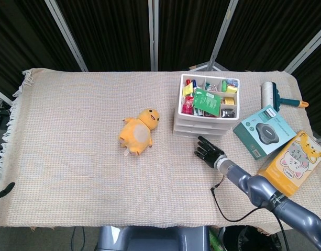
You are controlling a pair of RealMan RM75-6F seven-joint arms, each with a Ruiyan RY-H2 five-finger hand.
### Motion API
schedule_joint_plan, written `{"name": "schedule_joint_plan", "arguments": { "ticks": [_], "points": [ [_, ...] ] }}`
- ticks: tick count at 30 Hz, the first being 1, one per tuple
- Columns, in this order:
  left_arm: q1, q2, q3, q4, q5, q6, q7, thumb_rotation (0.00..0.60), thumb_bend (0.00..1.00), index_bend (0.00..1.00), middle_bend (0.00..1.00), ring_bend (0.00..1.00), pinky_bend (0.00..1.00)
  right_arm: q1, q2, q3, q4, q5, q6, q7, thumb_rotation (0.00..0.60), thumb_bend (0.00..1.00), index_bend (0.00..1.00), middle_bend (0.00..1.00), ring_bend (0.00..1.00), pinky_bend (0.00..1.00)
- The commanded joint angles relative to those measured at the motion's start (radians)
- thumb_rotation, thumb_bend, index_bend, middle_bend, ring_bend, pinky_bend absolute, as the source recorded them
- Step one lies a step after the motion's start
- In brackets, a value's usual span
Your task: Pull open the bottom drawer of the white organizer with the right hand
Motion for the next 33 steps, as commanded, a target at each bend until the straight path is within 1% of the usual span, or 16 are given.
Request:
{"name": "schedule_joint_plan", "arguments": {
  "ticks": [1,4,15,21,28,30,33],
  "points": [
    [0.000,0.000,0.000,0.000,-0.001,0.000,0.001,0.600,0.06,0.00,0.00,0.00,0.00,-0.001,-0.001,-0.001,0.007,0.005,-0.016,0.010,0.600,0.29,0.34,0.79,0.85,0.69],
    [0.001,0.000,0.000,-0.001,0.001,0.002,0.003,0.600,0.06,0.00,0.00,0.00,0.00,-0.002,0.000,-0.002,0.012,0.003,-0.032,0.016,0.600,0.29,0.36,0.79,0.85,0.69],
    [0.001,-0.001,0.003,-0.004,0.002,0.002,0.011,0.600,0.06,0.00,0.00,0.00,0.00,-0.030,0.008,0.000,-0.010,-0.025,-0.060,0.030,0.600,0.29,0.36,0.79,0.85,0.69],
    [0.002,-0.002,0.004,-0.003,0.007,0.005,0.011,0.600,0.06,0.00,0.00,0.00,0.00,-0.044,0.006,-0.008,-0.022,-0.046,-0.059,0.027,0.600,0.29,0.36,0.79,0.85,0.69],
    [0.002,-0.002,0.006,-0.004,0.010,0.005,0.013,0.600,0.06,0.00,0.00,0.00,0.00,-0.066,0.018,-0.003,-0.060,-0.086,-0.037,0.008,0.600,0.29,0.35,0.79,0.85,0.68],
    [0.002,-0.002,0.008,-0.005,0.013,0.004,0.014,0.600,0.06,0.00,0.00,0.00,0.00,-0.076,0.027,0.000,-0.088,-0.101,-0.023,0.000,0.600,0.29,0.33,0.79,0.85,0.68],
    [0.002,-0.002,0.008,-0.006,0.014,0.005,0.016,0.600,0.06,0.00,0.00,0.00,0.00,-0.089,0.033,0.007,-0.118,-0.118,-0.012,-0.009,0.600,0.29,0.25,0.79,0.85,0.68]
  ]
}}
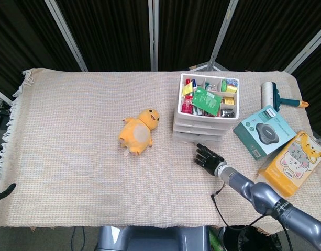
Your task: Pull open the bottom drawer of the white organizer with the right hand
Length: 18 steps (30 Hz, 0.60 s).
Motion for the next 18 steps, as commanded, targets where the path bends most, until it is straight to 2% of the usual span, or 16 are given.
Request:
{"name": "schedule_joint_plan", "arguments": {
  "ticks": [1,5,18],
  "points": [
    [0.000,0.000,0.000,-0.001,0.001,0.000,0.001,0.600,0.06,0.00,0.00,0.00,0.00,-0.020,0.011,0.010,-0.039,-0.029,0.012,-0.016,0.600,0.29,0.22,0.79,0.85,0.68],
    [0.002,0.001,0.001,-0.001,0.002,0.003,-0.002,0.600,0.06,0.00,0.00,0.00,0.00,-0.042,0.016,0.015,-0.081,-0.058,0.034,-0.032,0.600,0.29,0.14,0.78,0.85,0.68],
    [0.004,0.003,0.005,-0.002,0.008,0.004,-0.008,0.600,0.06,0.00,0.00,0.00,0.00,-0.143,0.085,0.040,-0.235,-0.119,0.014,-0.052,0.600,0.29,0.14,0.78,0.85,0.68]
  ]
}}
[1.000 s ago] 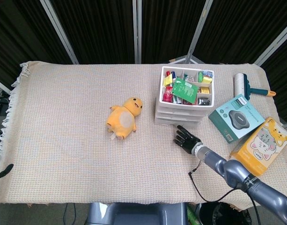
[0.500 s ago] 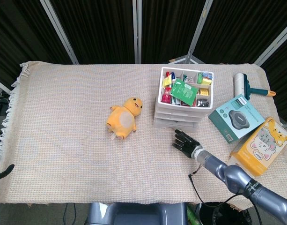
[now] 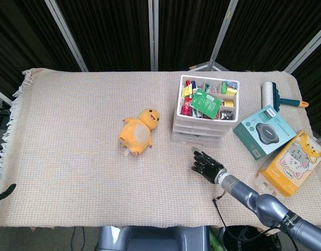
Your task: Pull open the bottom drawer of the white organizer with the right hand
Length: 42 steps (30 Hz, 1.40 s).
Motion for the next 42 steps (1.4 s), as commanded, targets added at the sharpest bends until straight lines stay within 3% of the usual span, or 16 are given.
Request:
{"name": "schedule_joint_plan", "arguments": {
  "ticks": [1,9,17,24,31,34,42],
  "points": [
    [0.000,0.000,0.000,0.000,0.000,0.000,0.001,0.600,0.06,0.00,0.00,0.00,0.00,-0.030,0.027,0.002,-0.041,-0.020,-0.011,-0.010,0.600,0.29,0.14,0.78,0.85,0.68],
    [0.008,0.000,0.005,-0.001,0.015,0.017,-0.001,0.600,0.06,0.00,0.00,0.00,0.00,-0.125,0.118,0.002,-0.200,-0.146,0.030,-0.105,0.600,0.29,0.17,0.77,0.85,0.68],
    [0.017,0.001,0.008,-0.006,0.038,0.043,-0.007,0.600,0.06,0.00,0.00,0.00,0.00,-0.152,0.197,-0.056,-0.295,-0.400,0.306,-0.368,0.600,0.29,0.20,0.77,0.85,0.68],
    [0.016,-0.007,0.004,-0.005,0.051,0.054,0.018,0.600,0.06,0.00,0.00,0.00,0.00,-0.099,0.199,-0.160,-0.242,-0.499,0.493,-0.596,0.600,0.28,0.20,0.77,0.85,0.68],
    [0.013,-0.003,0.009,-0.005,0.063,0.049,0.017,0.600,0.06,0.00,0.00,0.00,0.00,-0.038,0.082,-0.281,-0.133,-0.581,0.753,-0.913,0.600,0.28,0.27,0.77,0.84,0.68],
    [0.012,-0.005,0.010,-0.003,0.065,0.048,0.021,0.600,0.06,0.00,0.00,0.00,0.00,-0.019,0.017,-0.297,-0.084,-0.589,0.824,-0.982,0.600,0.28,0.27,0.77,0.84,0.68],
    [0.010,-0.007,0.007,-0.001,0.063,0.045,0.022,0.600,0.06,0.00,0.00,0.00,0.00,0.009,-0.036,-0.303,-0.049,-0.585,0.846,-1.012,0.600,0.28,0.28,0.77,0.84,0.68]
  ]
}}
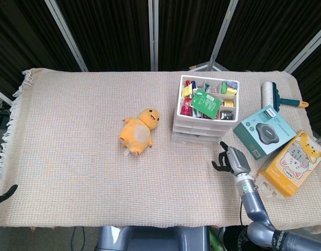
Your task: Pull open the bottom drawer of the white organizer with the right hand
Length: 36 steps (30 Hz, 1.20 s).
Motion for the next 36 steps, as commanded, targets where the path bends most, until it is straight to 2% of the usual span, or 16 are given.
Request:
{"name": "schedule_joint_plan", "arguments": {
  "ticks": [1,12,20,26,31,36],
  "points": [
    [-0.001,-0.001,0.000,0.000,0.000,-0.002,0.002,0.600,0.06,0.00,0.00,0.00,0.00,0.006,-0.009,0.000,0.002,0.004,-0.001,0.001,0.600,0.28,0.27,0.77,0.84,0.68],
    [-0.005,-0.002,0.000,0.005,-0.006,-0.013,0.000,0.600,0.06,0.00,0.00,0.00,0.00,0.040,-0.046,0.017,0.029,0.059,-0.015,0.005,0.600,0.28,0.21,0.77,0.84,0.68],
    [-0.005,-0.001,-0.001,0.003,-0.007,-0.014,0.001,0.600,0.06,0.00,0.00,0.00,0.00,0.058,-0.057,0.011,0.057,0.095,-0.026,-0.018,0.600,0.28,0.21,0.77,0.84,0.68],
    [-0.006,-0.004,0.001,0.004,-0.003,-0.014,0.006,0.600,0.06,0.00,0.00,0.00,0.00,0.057,-0.068,0.001,0.075,0.095,-0.024,-0.013,0.600,0.28,0.30,0.78,0.84,0.68],
    [-0.007,-0.002,0.004,0.001,0.000,-0.019,0.000,0.600,0.06,0.00,0.00,0.00,0.00,0.049,-0.069,-0.008,0.070,0.078,-0.004,-0.010,0.600,0.32,0.43,0.79,0.84,0.68],
    [-0.007,-0.001,0.005,0.000,0.000,-0.019,0.000,0.600,0.06,0.00,0.00,0.00,0.00,0.036,-0.055,-0.026,0.047,0.063,0.003,-0.011,0.600,0.33,0.48,0.79,0.84,0.68]
  ]
}}
